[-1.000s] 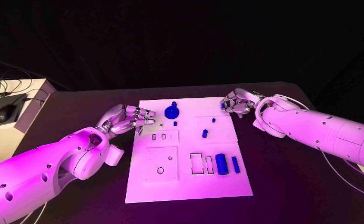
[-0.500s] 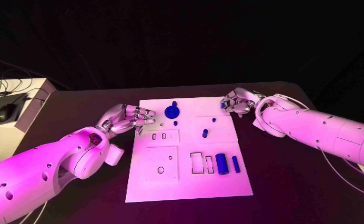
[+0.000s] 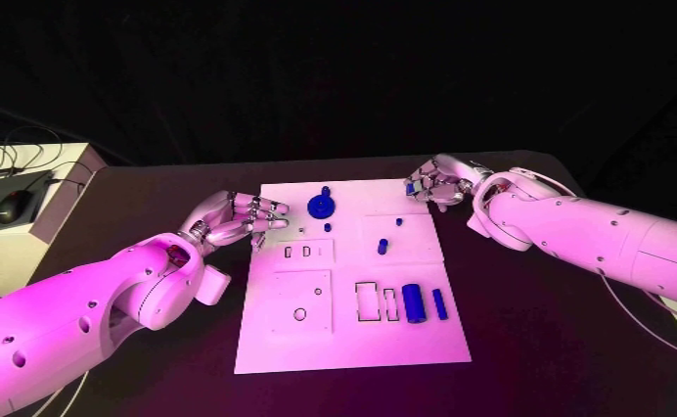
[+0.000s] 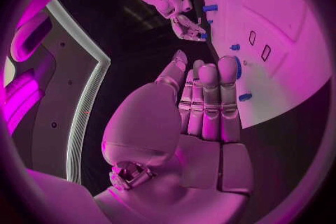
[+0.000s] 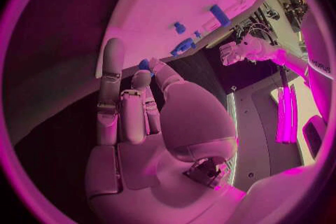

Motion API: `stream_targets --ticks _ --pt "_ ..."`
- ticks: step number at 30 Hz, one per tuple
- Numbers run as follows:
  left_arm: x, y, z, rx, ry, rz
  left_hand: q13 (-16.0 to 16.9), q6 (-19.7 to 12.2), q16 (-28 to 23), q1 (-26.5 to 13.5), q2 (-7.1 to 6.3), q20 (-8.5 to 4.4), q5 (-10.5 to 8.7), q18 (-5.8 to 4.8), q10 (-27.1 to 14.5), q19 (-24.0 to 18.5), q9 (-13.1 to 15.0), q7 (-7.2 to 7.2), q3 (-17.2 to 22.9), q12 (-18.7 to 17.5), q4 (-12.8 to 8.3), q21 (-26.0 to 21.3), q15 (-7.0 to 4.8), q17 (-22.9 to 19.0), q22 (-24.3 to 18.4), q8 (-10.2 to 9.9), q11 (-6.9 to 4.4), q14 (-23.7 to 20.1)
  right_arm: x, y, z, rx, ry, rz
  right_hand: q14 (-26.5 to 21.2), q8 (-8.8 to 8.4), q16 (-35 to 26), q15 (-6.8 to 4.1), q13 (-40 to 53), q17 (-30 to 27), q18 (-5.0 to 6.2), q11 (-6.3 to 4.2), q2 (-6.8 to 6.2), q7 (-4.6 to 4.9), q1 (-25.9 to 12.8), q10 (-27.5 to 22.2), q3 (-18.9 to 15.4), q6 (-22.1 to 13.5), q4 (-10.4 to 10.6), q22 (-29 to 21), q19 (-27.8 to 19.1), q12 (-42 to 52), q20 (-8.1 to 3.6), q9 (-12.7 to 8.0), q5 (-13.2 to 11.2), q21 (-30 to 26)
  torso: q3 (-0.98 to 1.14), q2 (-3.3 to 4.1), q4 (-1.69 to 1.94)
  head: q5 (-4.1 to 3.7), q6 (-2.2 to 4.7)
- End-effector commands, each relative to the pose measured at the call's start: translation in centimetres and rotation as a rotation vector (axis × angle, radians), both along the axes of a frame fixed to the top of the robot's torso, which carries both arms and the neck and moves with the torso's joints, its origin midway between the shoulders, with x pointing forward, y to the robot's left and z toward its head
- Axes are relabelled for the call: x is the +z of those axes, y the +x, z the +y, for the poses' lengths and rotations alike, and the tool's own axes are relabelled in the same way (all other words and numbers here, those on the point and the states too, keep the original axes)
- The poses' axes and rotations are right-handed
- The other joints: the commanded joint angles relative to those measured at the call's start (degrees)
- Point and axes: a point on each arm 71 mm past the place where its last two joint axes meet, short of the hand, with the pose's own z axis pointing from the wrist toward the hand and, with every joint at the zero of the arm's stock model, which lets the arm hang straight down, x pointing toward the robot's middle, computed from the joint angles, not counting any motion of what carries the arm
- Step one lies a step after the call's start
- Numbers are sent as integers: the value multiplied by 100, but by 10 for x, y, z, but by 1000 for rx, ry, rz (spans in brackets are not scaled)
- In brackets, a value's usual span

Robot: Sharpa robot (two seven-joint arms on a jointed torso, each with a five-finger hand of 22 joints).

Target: Assemble the parts on the task board

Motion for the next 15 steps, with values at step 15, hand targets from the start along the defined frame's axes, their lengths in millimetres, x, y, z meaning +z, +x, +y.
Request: stream_targets --ticks 15 --pt "0 1 2 3 -7 1 -4 12 -21 -14 56 -7 -8 157 28 -25 -3 2 26 -18 -4 -31 1 -3 -1 -29 5 40 24 -26 76 2 56 84 16 38 -68 -26 -2 -43 38 -47 -66 129 -14 19 13 126 -45 -23 213 -36 -39 6 -44 11 -65 -100 -21 211 -136"
